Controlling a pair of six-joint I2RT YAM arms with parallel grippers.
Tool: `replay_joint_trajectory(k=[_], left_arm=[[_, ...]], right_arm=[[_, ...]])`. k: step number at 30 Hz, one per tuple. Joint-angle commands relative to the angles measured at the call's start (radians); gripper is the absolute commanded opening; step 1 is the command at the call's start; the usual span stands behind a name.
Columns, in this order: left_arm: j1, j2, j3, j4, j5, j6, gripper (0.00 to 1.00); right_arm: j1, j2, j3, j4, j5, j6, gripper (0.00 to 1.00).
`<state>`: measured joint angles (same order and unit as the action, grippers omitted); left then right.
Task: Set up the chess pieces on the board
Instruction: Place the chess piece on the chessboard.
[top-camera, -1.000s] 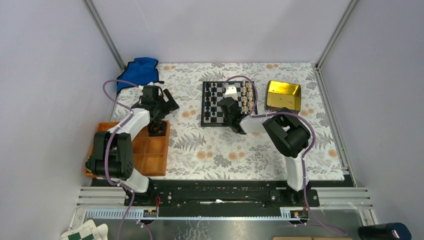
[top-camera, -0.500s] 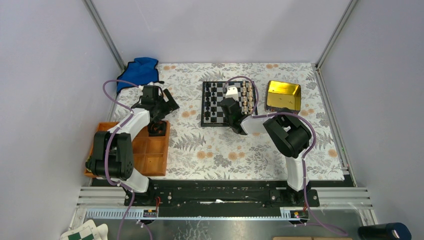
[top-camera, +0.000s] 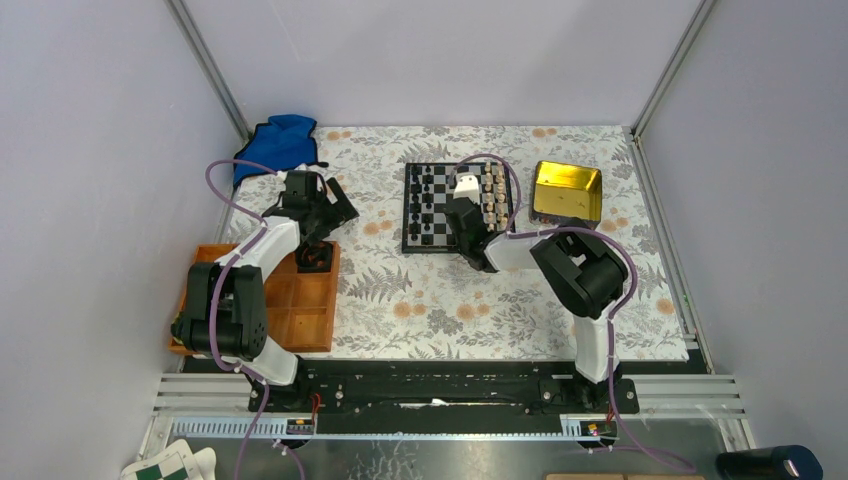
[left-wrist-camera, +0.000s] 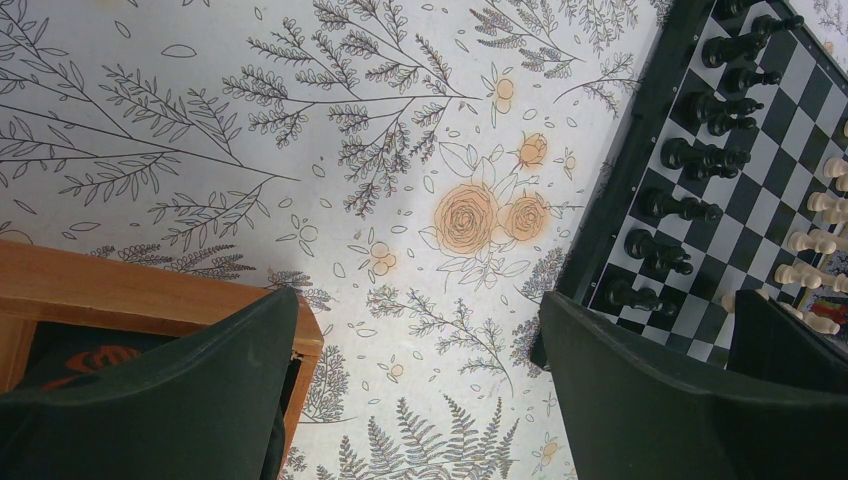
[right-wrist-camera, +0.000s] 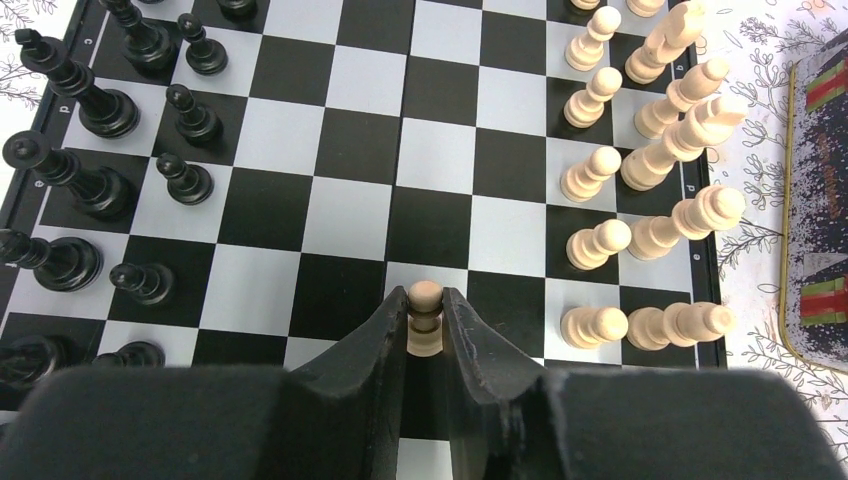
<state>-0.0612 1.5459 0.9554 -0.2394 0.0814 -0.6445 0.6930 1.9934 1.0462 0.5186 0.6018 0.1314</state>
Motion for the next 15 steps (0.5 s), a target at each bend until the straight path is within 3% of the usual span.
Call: replay_joint_trajectory(k=[1,15], left_arm=[[0.008,0.005,0.008,0.046,-0.012,0.011,0.99],[0.008,0.000,0.004,0.047,-0.014,0.008,0.99]], right_arm=[[-0.007,-0.076,-0.025,0.088,-0.015,-0.004,0.24],[-0.006,-0.111,-0.075,0.111,-0.034,0.003,0.27]])
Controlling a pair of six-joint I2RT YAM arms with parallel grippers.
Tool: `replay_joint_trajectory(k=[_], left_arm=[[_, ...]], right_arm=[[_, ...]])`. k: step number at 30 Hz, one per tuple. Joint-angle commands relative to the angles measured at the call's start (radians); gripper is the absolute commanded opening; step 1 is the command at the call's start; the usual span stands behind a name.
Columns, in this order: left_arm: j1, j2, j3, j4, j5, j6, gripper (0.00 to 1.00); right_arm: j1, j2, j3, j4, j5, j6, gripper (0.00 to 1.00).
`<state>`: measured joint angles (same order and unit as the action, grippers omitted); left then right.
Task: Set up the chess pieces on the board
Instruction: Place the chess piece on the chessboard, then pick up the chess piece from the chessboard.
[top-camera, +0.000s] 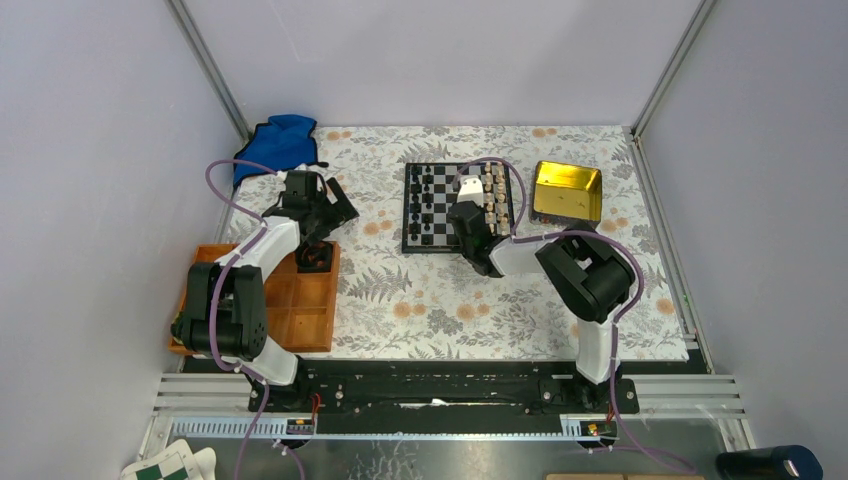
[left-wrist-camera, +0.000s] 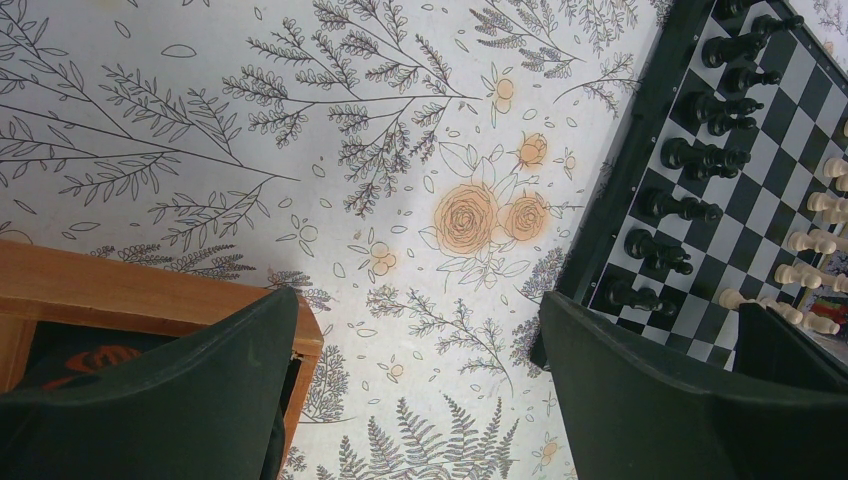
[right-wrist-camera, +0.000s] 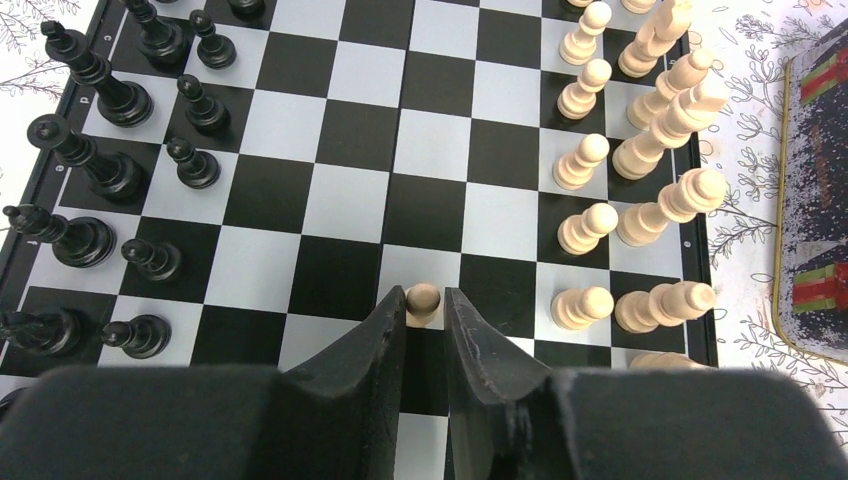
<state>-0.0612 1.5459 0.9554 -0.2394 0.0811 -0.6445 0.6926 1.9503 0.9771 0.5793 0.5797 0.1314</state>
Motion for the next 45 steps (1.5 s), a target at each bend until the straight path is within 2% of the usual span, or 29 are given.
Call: replay_joint_trajectory(k=[1,7,10,18,28,45], left_arm=[[0.008,-0.001,0.003,0.048,-0.013,0.008,0.99],[0.006,-0.008,0.000,0.049,-0.010,0.006,0.99],[0.006,-0.012,-0.002,0.049,-0.011,0.006,0.99],[0.007,-0.015,0.000,0.048,-0.007,0.006,0.99],[0.007,-0.022,0.006,0.042,-0.006,0.013,0.99],[0.008,-0.007,0.018,0.041,0.002,0.014,0.99]], right_arm=[[-0.007,-0.069,-0.007,0.047,-0.013,0.003,0.27],[-0.007,-0.084,-0.018,0.042,-0.023,0.011,0.29],[-0.007,-0.088,0.016,-0.015,-0.035,0.021,0.31],[-0.008,-0.084,0.234,-0.412,-0.039,0.116,0.33],[-0.058,-0.004,0.484,-0.766,-0.097,0.223,0.33],[-0.122,0.063,0.540,-0.832,-0.263,0.246,0.34]])
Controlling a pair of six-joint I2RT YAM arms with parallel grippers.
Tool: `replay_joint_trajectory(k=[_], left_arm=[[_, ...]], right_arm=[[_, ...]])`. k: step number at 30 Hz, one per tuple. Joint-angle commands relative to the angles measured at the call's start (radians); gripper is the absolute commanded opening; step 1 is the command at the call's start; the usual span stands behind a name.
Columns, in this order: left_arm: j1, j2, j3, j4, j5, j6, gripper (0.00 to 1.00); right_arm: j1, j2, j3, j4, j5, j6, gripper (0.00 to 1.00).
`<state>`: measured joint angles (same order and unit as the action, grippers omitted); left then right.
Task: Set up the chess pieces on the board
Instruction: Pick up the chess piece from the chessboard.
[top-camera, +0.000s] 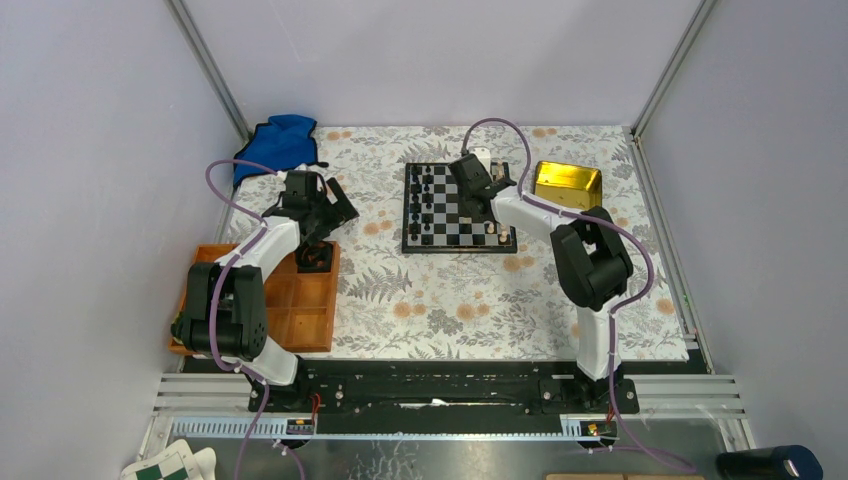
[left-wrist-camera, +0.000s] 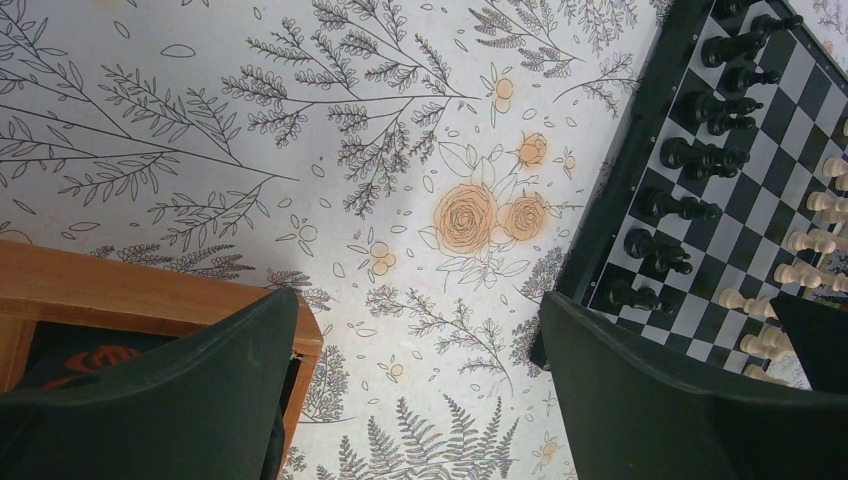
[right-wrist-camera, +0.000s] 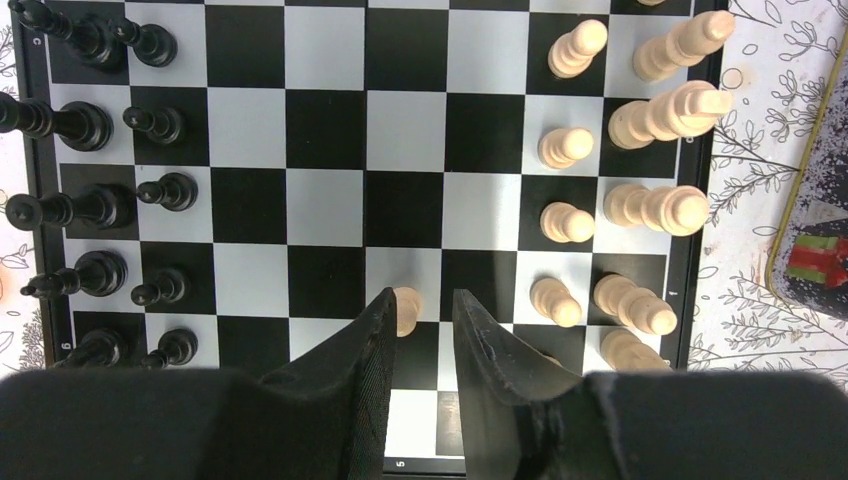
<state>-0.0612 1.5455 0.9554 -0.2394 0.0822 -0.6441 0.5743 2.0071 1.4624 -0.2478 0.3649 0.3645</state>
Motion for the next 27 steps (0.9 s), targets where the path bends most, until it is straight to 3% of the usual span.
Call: replay_joint_trajectory(k=[1,21,27], left_arm=[[0.008,-0.006,0.019,0.041,0.002,0.014,0.99],[0.008,0.005,0.025,0.040,0.000,0.015,0.99],[0.008,0.008,0.025,0.040,0.002,0.014,0.99]], right_arm=[[-0.003,0.007,0.055,-0.003,-0.051,0.013,0.34],[-0.014,0.046,0.061,-0.007,-0.090,0.013,0.34],[-0.017,0.048,0.056,-0.008,-0.088,0.008,0.26]])
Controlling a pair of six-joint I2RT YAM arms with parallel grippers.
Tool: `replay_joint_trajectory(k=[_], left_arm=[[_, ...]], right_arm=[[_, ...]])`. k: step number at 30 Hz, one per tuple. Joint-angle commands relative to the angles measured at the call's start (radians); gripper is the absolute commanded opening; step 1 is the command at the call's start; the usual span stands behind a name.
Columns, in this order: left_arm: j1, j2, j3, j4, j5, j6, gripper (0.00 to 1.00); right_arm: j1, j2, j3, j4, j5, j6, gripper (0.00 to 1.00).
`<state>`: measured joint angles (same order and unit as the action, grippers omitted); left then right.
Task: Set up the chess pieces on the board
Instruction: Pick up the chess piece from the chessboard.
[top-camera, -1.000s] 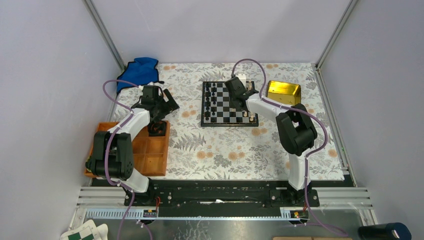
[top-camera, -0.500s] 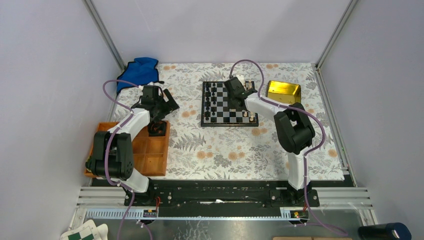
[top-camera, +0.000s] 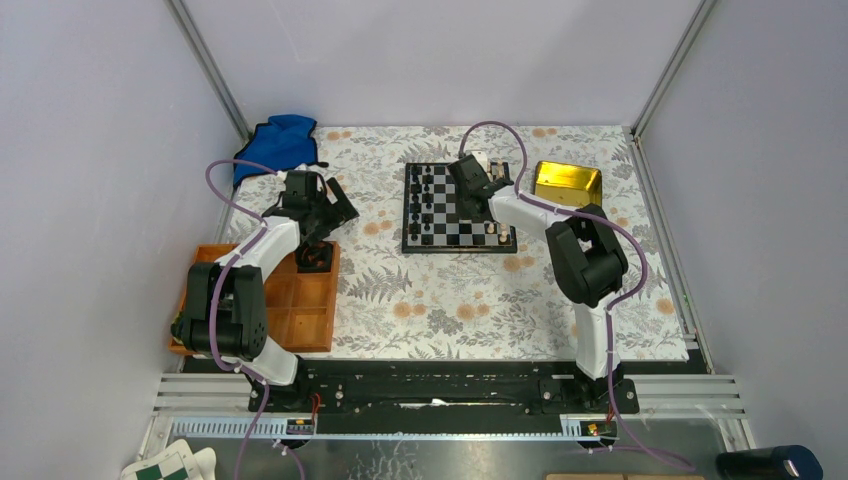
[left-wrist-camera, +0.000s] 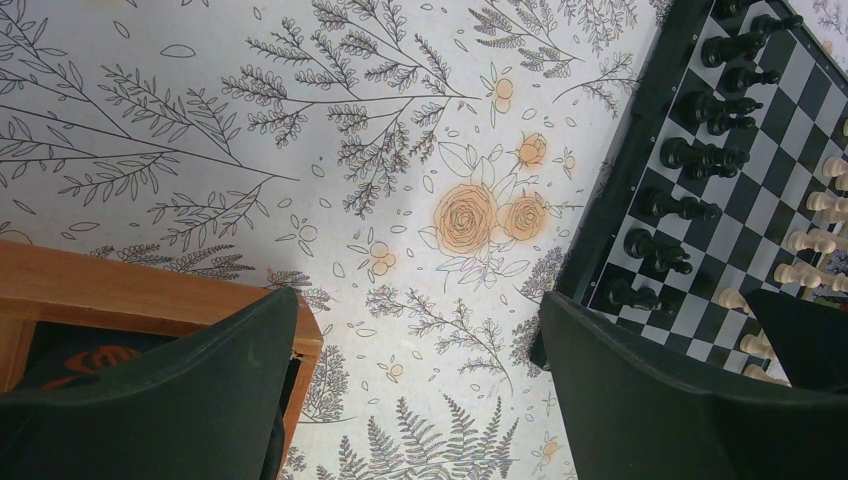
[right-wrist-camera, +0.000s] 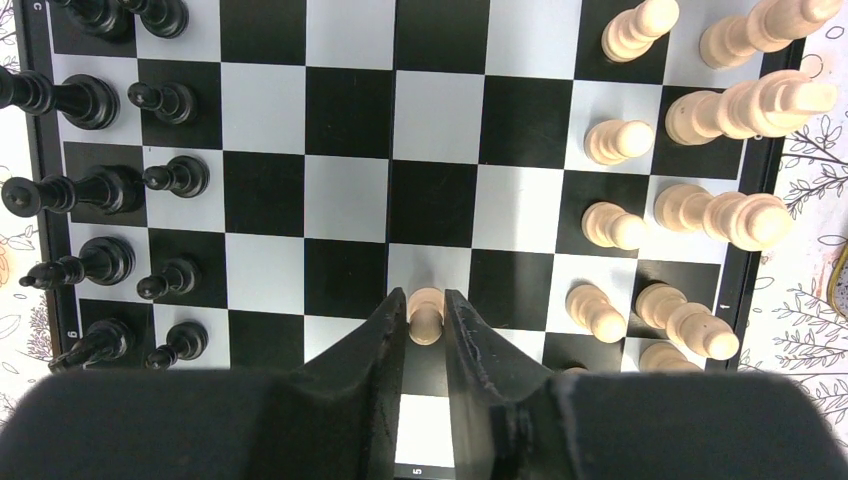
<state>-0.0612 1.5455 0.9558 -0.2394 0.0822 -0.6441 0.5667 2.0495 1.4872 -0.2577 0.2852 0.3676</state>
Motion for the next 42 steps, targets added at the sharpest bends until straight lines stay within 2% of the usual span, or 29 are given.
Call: replay_joint_trajectory(k=[1,7,12,24,42], left_arm=[[0.008,0.008,0.025,0.040,0.002,0.013,0.99],[0.008,0.008,0.024,0.039,0.002,0.013,0.99],[0.008,0.007,0.024,0.040,0.002,0.012,0.99],[0.008,-0.002,0.024,0.040,0.004,0.011,0.99],[0.008,-0.016,0.022,0.041,0.010,0.012,0.99]], right_arm=[[-0.010,0.007,0.031,0.001,-0.009,0.005,0.24],[-0.011,0.009,0.025,-0.001,-0.011,0.002,0.11],[-0.013,-0.001,0.022,-0.002,-0.004,-0.001,0.07],[-0.012,-0.065,0.034,-0.023,-0.006,-0.014,0.06],[-0.010,-0.190,-0.050,-0.049,-0.019,-0.007,0.05]])
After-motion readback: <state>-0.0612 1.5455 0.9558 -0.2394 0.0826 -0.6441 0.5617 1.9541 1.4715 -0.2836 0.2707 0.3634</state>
